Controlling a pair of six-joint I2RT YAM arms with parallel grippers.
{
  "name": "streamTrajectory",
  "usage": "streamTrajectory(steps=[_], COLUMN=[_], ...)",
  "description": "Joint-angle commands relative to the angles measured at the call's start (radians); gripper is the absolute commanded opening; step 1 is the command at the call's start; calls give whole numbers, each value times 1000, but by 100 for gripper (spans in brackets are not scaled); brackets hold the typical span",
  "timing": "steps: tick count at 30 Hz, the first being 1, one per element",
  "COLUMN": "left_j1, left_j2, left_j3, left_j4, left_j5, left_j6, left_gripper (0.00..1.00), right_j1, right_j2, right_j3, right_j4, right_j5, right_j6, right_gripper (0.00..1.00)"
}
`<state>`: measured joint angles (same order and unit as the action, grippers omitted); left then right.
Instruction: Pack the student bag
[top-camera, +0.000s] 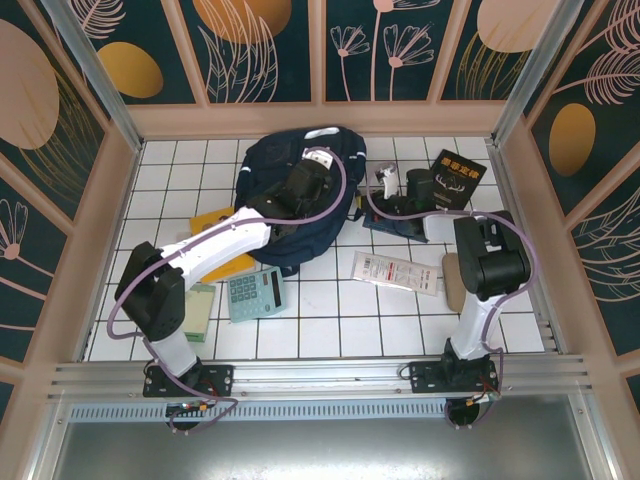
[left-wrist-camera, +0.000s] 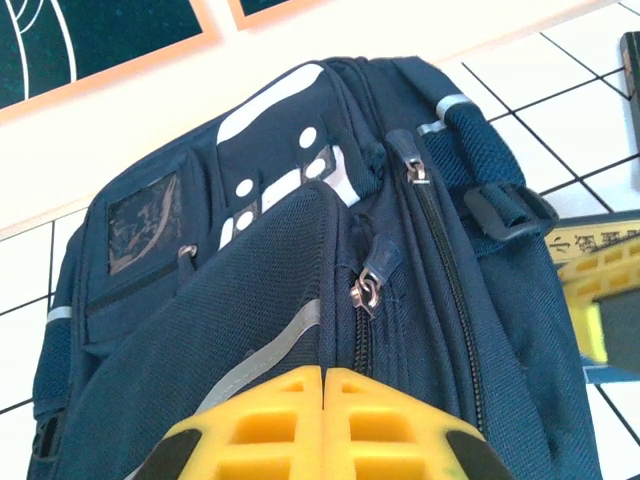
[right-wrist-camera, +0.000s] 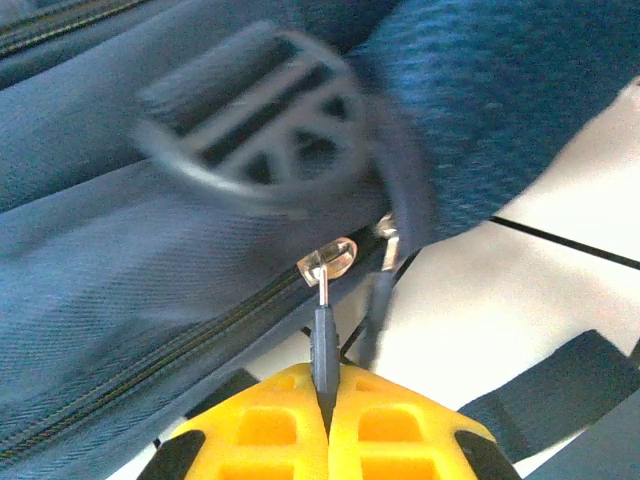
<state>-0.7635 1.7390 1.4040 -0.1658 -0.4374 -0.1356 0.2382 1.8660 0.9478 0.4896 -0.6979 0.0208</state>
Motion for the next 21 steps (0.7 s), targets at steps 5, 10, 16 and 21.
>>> streamTrajectory(steps=[5,10,16,21], left_j1=[16,38,61,85], left_j2=[126,169,210,239], left_j3=[193,243,285,312], left_j4=[4,-7,-15,-13], left_j5=[-4,20,58,96], left_j6=[-108,-175,-243,-308], left_gripper=[0,0,0,0], right_j1=[82,134,214,282], right_j2=[-117,-193,-287,-351], right_j3=[-98,-166,-231,-265], right_j4=[38,44,41,30], right_j5=[98,139,187,234], right_j6=[-59,-57,-59,-62], right_gripper=[0,0,0,0])
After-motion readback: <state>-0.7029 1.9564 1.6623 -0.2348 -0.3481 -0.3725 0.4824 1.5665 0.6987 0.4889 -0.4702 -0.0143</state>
